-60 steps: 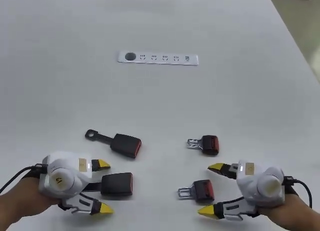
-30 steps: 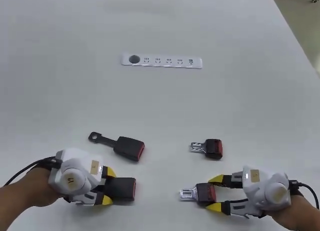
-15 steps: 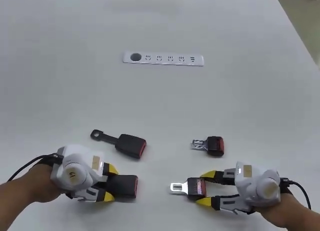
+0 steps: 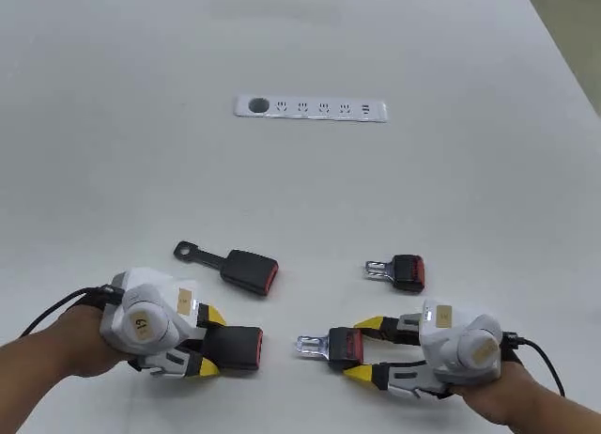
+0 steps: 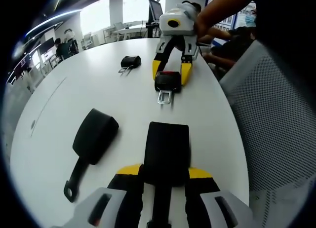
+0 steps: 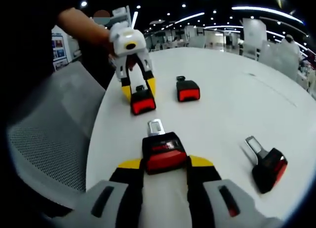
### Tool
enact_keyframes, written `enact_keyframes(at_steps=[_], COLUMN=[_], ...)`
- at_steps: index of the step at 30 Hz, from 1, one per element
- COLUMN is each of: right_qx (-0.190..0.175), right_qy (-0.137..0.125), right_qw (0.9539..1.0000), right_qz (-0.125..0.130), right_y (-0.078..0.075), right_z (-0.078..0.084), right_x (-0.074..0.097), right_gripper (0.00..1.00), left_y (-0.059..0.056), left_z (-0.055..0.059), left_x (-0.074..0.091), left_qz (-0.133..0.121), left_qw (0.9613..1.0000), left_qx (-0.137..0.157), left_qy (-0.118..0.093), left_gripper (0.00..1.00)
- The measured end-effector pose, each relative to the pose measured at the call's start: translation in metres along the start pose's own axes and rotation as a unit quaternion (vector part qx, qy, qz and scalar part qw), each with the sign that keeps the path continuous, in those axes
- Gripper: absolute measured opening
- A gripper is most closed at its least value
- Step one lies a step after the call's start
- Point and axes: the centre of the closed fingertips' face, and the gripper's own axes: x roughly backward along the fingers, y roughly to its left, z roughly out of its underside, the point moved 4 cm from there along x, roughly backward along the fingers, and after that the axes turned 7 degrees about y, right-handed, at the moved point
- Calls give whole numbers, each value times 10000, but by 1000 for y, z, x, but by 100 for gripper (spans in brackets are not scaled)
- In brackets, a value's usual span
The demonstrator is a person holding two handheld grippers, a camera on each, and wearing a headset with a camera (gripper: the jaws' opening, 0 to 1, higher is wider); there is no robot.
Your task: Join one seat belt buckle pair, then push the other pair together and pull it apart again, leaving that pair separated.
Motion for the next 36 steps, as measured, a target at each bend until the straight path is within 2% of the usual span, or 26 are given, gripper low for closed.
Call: enact_keyframes(at_steps=[10,14,21,25,28,29,36], right_qx=[38,14,158,384,331,426,333], right_qy=[-135,-203,-111,19,-9,25,40], right_qw=[9998,9995,9994,9988,9989,9986,9987], right_qz=[-102,-250,-282,-304,-328,-300,-380], right_y=[12,18,18,21,23,23,22], right_z=[-16,-23,-26,-30,-35,-35,-35], right_x=[-21,-26,-31,-36,-42,-44,-41], right_gripper=[34,34,34,34,34,34,34], left_y=[1,0,-1,-1,-1,-1,-1], left_z=[0,0,0,-1,0,0,0], left_x=[0,0,0,0,0,0,0], left_qz=[19,18,27,27,28,33,-8], left_qw=[10000,10000,10000,10000,10000,10000,10000], left_qx=[44,42,11,15,-3,-24,-57], left_qy=[-20,-11,2,-6,1,25,7], left_gripper=[33,33,33,33,33,33,33])
